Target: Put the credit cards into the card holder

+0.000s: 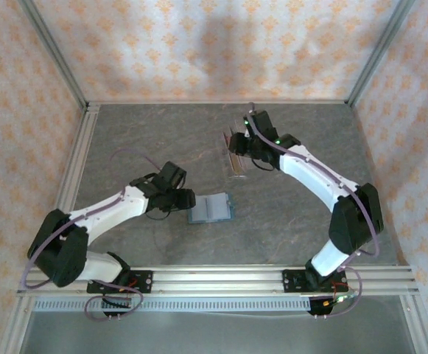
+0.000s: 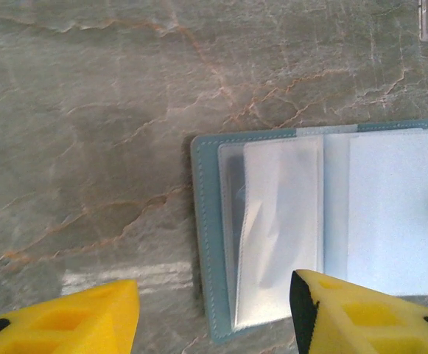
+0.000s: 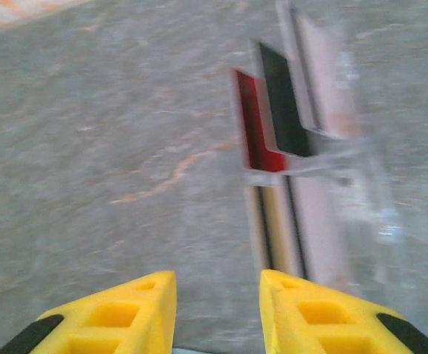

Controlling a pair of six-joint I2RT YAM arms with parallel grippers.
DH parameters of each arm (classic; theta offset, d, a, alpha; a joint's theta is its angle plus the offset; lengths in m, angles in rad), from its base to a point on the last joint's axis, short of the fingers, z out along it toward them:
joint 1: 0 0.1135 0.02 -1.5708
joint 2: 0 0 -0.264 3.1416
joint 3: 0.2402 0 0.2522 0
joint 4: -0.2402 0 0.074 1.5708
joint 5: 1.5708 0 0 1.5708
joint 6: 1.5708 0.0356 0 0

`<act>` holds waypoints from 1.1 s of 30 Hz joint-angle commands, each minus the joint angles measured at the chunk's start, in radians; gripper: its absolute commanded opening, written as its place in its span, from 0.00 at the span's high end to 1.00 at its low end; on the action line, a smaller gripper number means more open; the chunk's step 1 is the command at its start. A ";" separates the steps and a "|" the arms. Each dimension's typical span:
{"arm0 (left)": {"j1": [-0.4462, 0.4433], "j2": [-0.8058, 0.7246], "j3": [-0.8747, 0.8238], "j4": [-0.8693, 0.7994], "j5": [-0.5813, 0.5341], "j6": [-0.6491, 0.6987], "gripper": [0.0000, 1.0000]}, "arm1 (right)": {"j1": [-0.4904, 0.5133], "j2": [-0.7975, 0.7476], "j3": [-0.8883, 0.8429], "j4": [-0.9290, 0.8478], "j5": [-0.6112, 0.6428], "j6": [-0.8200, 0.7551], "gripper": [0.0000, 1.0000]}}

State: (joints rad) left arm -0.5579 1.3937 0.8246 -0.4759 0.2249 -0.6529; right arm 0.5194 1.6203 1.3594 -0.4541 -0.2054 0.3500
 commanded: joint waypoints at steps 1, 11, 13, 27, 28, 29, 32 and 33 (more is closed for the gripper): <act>-0.016 0.061 0.054 0.011 0.005 0.045 0.43 | -0.004 0.049 0.078 -0.128 0.092 -0.083 0.63; -0.027 0.172 0.046 0.032 -0.053 0.063 0.46 | 0.005 0.223 0.252 -0.256 0.125 -0.158 0.59; -0.028 0.181 0.040 0.041 -0.054 0.064 0.47 | 0.019 0.236 0.257 -0.261 0.139 -0.166 0.61; -0.028 0.195 0.016 0.055 -0.054 0.064 0.51 | 0.068 0.331 0.309 -0.337 0.251 -0.198 0.68; -0.028 0.195 0.016 0.055 -0.055 0.065 0.51 | 0.070 0.333 0.311 -0.341 0.263 -0.200 0.68; -0.028 0.195 0.015 0.055 -0.052 0.065 0.51 | 0.071 0.335 0.312 -0.343 0.270 -0.201 0.69; -0.028 0.197 0.015 0.057 -0.050 0.064 0.52 | 0.071 0.341 0.311 -0.341 0.275 -0.204 0.69; -0.028 0.196 0.015 0.057 -0.050 0.063 0.52 | 0.071 0.346 0.313 -0.341 0.274 -0.205 0.69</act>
State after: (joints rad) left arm -0.5774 1.5951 0.8551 -0.4294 0.2012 -0.6003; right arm 0.5823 1.9488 1.6367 -0.7559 0.0154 0.1627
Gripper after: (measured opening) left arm 0.483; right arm 0.315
